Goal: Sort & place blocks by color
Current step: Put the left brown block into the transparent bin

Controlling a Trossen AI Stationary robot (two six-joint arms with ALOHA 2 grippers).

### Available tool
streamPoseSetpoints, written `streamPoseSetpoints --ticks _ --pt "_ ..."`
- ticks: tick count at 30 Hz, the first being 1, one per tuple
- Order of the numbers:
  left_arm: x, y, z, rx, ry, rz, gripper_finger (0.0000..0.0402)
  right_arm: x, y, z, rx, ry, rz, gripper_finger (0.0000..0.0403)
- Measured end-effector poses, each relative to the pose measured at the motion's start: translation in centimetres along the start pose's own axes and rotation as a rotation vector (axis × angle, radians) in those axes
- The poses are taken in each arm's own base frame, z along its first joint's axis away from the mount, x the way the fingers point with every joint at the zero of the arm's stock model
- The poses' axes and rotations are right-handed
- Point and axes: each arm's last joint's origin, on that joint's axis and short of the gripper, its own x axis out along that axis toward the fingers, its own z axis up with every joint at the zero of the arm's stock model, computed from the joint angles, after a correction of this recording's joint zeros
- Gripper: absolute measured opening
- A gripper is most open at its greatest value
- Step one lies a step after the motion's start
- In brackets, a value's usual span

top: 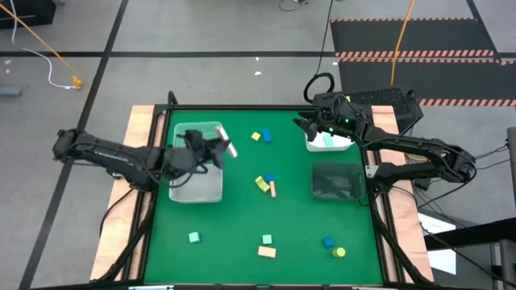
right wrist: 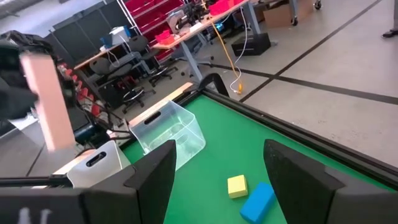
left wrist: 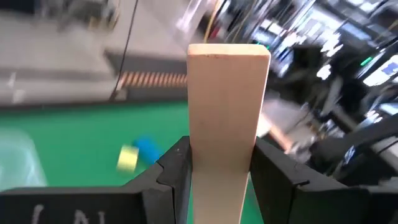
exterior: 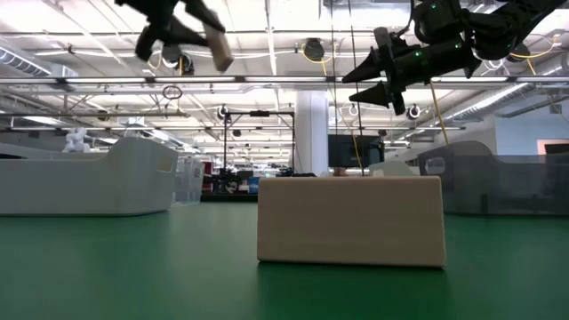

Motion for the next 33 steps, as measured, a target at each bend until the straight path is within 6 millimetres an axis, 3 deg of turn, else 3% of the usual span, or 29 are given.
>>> streamPoseSetpoints --ticks 7,16,25,33 --pt "0.9 -0.4 2.8 0.113 -0.188 -0.044 0.0130 0.0 0.0 0.0 0.000 -0.001 0.000 0.0235" --pt "2.2 1.1 4.0 0.170 -0.237 0.049 0.0142 0.0 0.0 0.0 0.000 -0.002 -0.002 0.0235" --pt "4.2 4.9 4.6 0.173 -0.179 0.278 0.0134 0.0 -0.1 0.0 0.038 -0.015 -0.029 0.0235" --pt "4.5 9.4 3.2 0.167 0.058 0.535 0.0134 0.0 -0.3 0.1 0.093 -0.053 -0.102 0.0235"
